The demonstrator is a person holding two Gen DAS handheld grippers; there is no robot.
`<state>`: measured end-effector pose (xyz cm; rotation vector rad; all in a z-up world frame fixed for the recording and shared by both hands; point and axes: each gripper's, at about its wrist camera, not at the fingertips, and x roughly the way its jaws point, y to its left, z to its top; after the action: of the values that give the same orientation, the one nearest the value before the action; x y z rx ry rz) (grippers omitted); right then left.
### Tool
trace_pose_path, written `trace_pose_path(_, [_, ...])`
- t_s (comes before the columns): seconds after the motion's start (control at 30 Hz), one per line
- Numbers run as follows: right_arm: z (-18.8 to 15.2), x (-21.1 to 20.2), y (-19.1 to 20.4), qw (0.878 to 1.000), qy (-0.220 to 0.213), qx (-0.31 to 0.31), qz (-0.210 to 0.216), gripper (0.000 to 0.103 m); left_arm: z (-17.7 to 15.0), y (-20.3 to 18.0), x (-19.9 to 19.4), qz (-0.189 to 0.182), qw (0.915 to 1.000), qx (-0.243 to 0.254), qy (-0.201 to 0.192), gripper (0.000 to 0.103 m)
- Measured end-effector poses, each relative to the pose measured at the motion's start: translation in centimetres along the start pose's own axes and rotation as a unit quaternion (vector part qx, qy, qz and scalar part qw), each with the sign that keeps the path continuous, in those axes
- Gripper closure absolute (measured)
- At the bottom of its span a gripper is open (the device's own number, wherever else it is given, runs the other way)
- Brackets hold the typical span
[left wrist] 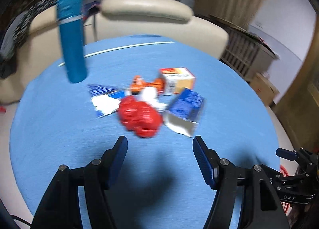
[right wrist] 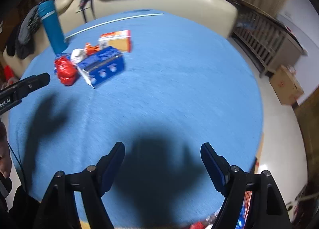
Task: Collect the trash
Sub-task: 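Return both tools to the table and grasp the blue box with the right tool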
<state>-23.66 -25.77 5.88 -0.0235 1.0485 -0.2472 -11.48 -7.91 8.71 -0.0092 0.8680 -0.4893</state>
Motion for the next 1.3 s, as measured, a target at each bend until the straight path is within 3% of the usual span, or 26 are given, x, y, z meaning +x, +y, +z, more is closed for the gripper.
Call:
trace_pose_path(0.3, [5.7,0.8,4.1,0.996,-0.053,-0.044,0.052,0.022,0.5,2.3,1.6,0.006,0.9998,-0.016,0.009,0.034])
trace_pose_path(0.43, [7.7,2.3,5.5,0.994,-0.048,-0.058,0.076,0.022,0.7,2.8,2.4,0.007,0.9997,-0.019,0.014,0.034])
trace_pose_path(0.57, [8.7,4.0,5.4,0.994,-0.015,0.008,0.112,0.022,0.9,3.6,2.6,0.013,0.9994,-0.029,0.012,0.034])
trace_pose_path(0.63, [9.1,4.7,5.3,0.993,-0.003,0.051,0.107,0.022,1.1,4.0,2.6,0.018,0.9992,-0.034,0.01,0.034])
trace_pose_path(0.73, [10.1,5.4,5.7,0.984,0.002,0.123,0.131,0.022,1.3,4.4,2.7,0.022,0.999,-0.038,0.008,0.034])
trace_pose_path(1.0, [13.4,7.5,8.7,0.976,0.014,0.195,0.101,0.022,0.6,5.7,2.2,0.03,0.9983,-0.05,0.008,0.034])
trace_pose_path(1.13, [13.4,9.2,9.9,0.98,0.036,0.182,0.073,0.022,0.4,6.2,2.0,0.032,0.9979,-0.056,0.009,0.034])
trace_pose_path(1.23, [12.7,9.4,9.3,0.979,0.032,0.184,0.083,0.023,0.4,6.2,1.9,0.031,0.9979,-0.056,0.008,0.034])
trace_pose_path(1.3, [12.4,8.9,8.6,0.981,0.029,0.172,0.086,0.029,0.4,6.0,1.9,0.031,0.998,-0.054,0.007,0.034])
